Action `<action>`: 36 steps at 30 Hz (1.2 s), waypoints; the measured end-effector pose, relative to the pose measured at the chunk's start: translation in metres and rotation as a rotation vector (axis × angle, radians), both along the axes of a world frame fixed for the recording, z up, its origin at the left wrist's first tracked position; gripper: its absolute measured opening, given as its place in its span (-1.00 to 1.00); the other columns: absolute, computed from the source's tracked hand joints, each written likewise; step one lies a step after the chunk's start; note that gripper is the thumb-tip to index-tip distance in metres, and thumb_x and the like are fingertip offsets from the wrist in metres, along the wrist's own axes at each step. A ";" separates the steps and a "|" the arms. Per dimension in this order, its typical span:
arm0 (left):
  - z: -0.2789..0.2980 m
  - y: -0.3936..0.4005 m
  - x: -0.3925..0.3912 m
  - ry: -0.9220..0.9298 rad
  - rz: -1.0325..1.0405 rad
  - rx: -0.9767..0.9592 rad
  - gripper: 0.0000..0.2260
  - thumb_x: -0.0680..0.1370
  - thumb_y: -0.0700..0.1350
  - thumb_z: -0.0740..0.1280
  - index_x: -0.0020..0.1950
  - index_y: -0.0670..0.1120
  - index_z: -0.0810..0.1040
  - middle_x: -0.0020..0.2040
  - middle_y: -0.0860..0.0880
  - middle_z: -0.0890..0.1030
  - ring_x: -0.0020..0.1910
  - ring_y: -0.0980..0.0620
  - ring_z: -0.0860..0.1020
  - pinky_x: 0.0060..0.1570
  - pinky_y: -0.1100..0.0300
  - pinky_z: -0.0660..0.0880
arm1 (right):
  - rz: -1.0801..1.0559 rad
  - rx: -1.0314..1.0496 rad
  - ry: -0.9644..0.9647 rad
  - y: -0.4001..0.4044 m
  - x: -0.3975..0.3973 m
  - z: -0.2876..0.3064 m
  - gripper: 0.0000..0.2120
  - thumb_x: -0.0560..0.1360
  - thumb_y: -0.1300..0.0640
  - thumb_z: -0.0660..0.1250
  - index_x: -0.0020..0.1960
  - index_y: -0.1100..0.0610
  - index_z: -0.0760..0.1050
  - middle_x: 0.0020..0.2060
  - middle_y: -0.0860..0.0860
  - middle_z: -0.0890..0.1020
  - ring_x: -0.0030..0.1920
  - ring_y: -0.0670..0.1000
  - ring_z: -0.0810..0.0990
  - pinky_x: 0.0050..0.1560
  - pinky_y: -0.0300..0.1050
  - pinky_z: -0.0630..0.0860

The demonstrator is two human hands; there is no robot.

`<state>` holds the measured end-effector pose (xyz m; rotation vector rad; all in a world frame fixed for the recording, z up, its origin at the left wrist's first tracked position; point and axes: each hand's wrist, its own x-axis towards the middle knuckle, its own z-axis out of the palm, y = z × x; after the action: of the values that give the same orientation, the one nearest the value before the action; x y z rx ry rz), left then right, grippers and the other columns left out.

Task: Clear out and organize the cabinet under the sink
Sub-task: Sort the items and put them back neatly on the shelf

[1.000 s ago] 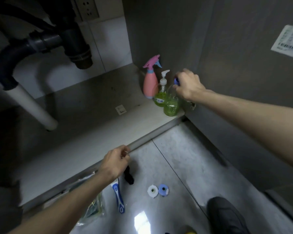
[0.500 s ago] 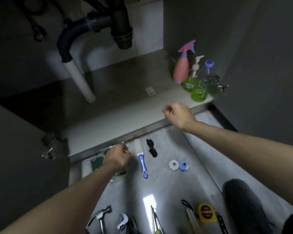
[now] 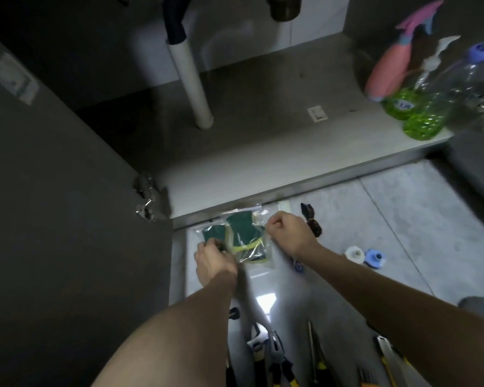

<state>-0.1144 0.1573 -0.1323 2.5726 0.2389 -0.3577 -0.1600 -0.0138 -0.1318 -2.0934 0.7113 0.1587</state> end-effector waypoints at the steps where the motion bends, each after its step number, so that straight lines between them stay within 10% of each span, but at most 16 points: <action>1: -0.002 0.002 0.006 -0.010 0.042 -0.015 -0.78 0.56 -0.25 0.32 0.18 -0.10 0.61 0.23 -0.13 0.54 0.21 -0.15 0.52 0.26 0.01 0.47 | 0.018 -0.019 -0.025 0.007 0.012 -0.004 -0.89 0.56 -0.01 0.34 -0.01 0.02 0.54 -0.11 -0.04 0.64 -0.06 0.03 0.62 -0.04 -0.07 0.55; 9: -0.039 0.017 0.050 0.221 -0.034 -0.004 -0.64 0.46 -0.08 0.50 0.22 -0.01 0.53 0.22 -0.11 0.45 0.21 -0.16 0.52 0.20 -0.07 0.53 | 0.242 -0.352 0.113 0.036 0.055 -0.039 -0.10 0.29 -0.43 0.44 0.38 0.12 0.27 0.23 0.06 0.44 0.17 0.09 0.48 -0.04 -0.04 0.44; 15: -0.049 0.015 0.054 0.212 -0.072 0.078 -0.55 0.37 0.19 0.50 0.09 0.06 0.39 0.09 0.00 0.35 0.19 -0.10 0.45 0.24 -0.02 0.47 | 0.234 -0.332 0.089 0.037 0.054 -0.052 -0.15 0.30 -0.11 0.57 0.41 0.14 0.22 0.27 0.10 0.41 0.21 0.11 0.45 0.18 -0.01 0.49; 21: -0.035 -0.003 0.064 0.353 -0.115 0.202 -0.27 0.34 0.06 0.56 0.39 -0.06 0.29 0.31 -0.12 0.41 0.30 -0.17 0.44 0.29 -0.02 0.45 | 0.122 -0.117 0.022 0.029 0.029 -0.031 -0.28 0.33 0.05 0.52 0.39 0.08 0.26 0.25 0.02 0.41 0.20 0.06 0.47 0.22 0.00 0.51; 36: 0.081 -0.026 0.072 0.573 -0.501 0.363 -0.76 0.53 0.08 0.30 -0.18 -0.08 0.51 -0.23 -0.03 0.56 -0.32 0.03 0.53 -0.43 0.27 0.38 | -0.064 -0.164 0.041 -0.027 -0.044 0.053 -0.51 0.45 -0.36 0.21 0.20 -0.05 0.32 0.12 -0.02 0.55 -0.06 0.08 0.47 -0.09 -0.04 0.39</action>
<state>-0.0429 0.1311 -0.0510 2.7964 -0.1689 -1.3498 -0.2044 -0.0406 -0.0791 -2.2249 0.8398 0.1117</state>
